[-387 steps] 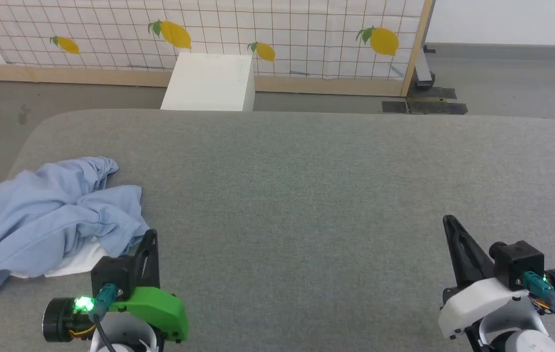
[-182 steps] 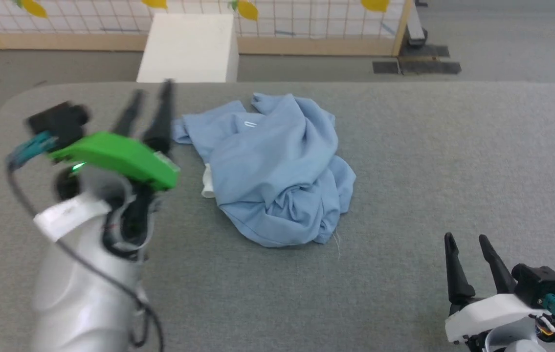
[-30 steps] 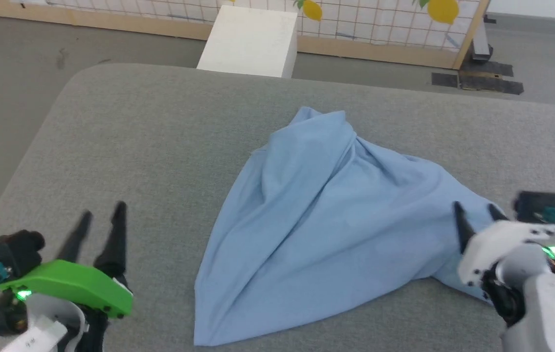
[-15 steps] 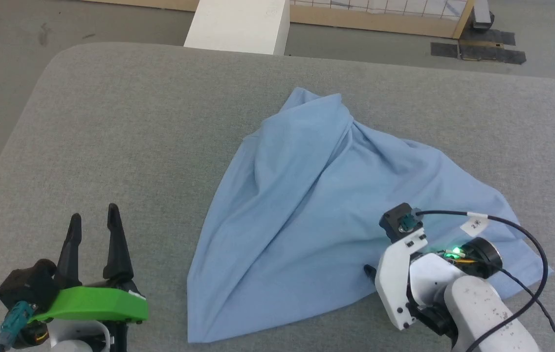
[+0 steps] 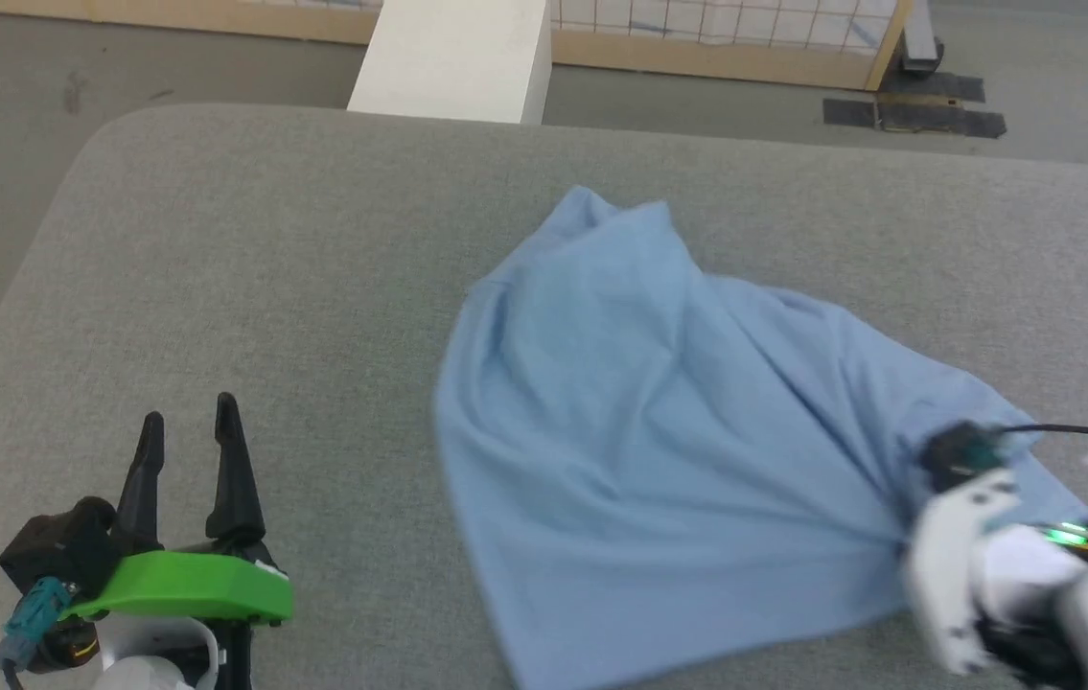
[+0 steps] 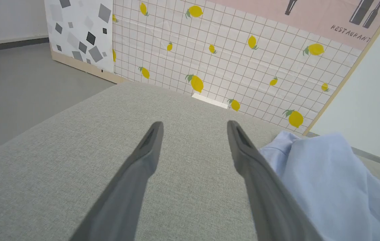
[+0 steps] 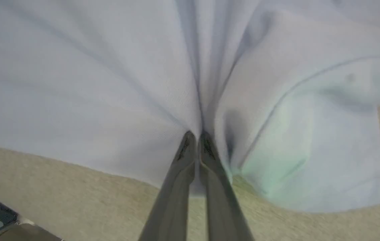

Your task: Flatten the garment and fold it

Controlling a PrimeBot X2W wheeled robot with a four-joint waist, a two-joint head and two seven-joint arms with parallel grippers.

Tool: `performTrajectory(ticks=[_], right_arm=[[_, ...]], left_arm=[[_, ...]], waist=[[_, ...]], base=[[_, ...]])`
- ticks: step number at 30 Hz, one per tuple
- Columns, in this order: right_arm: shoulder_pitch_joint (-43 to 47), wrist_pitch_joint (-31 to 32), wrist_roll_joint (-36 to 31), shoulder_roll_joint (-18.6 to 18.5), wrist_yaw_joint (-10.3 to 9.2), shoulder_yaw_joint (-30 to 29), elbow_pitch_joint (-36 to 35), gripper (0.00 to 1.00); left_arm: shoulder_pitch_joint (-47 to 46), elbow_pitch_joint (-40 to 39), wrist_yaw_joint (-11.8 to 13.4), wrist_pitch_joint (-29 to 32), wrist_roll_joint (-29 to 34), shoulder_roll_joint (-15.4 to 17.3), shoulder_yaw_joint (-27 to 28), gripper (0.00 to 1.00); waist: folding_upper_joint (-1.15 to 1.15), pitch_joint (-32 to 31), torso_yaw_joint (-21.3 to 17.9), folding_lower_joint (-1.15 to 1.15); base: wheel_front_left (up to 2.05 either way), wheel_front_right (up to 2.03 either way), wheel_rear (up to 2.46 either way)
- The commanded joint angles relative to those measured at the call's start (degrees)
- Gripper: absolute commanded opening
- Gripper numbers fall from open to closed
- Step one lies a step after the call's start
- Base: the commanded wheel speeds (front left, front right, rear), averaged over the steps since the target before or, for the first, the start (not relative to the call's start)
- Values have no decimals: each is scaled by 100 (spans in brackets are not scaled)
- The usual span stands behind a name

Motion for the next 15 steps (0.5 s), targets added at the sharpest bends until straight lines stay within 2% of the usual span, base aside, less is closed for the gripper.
performTrajectory(ticks=[1, 4, 6, 7, 8, 11, 15], right_arm=[[284, 204, 10, -164, -11, -252, -84, 0], [627, 499, -73, -226, -11, -790, -237, 0], [756, 477, -164, -81, -11, -1089, -329, 0], [775, 339, -128, 102, -11, -1272, -395, 73], [767, 191, -93, 257, -11, -1395, -453, 100], [561, -628, 284, 940, -11, -1974, -694, 100], [223, -1744, 439, 1451, -11, -2803, -970, 100]], left_arm=[[-83, -8, -23, 33, 11, 26, -26, 100], [-67, 10, -12, 105, -2, 46, -46, 100], [-35, 37, -4, 177, -26, 50, -65, 100], [-27, 47, -2, 211, -37, 54, -77, 100], [-25, 55, -8, 248, -49, 58, -92, 100], [-84, 36, -47, 422, -72, 115, -157, 100], [-555, -16, -175, 855, -4, 243, -415, 100]], waist=[[0, -43, -28, 0], [0, -72, -56, 0], [0, -77, -88, 0], [0, -77, -107, 0], [0, -83, -126, 0], [0, -104, -221, 0], [0, -71, -352, 0]], base=[[0, 0, 0], [0, 0, 0], [0, 0, 0], [0, 0, 0], [0, 0, 0], [0, 0, 0], [0, 0, 0]])
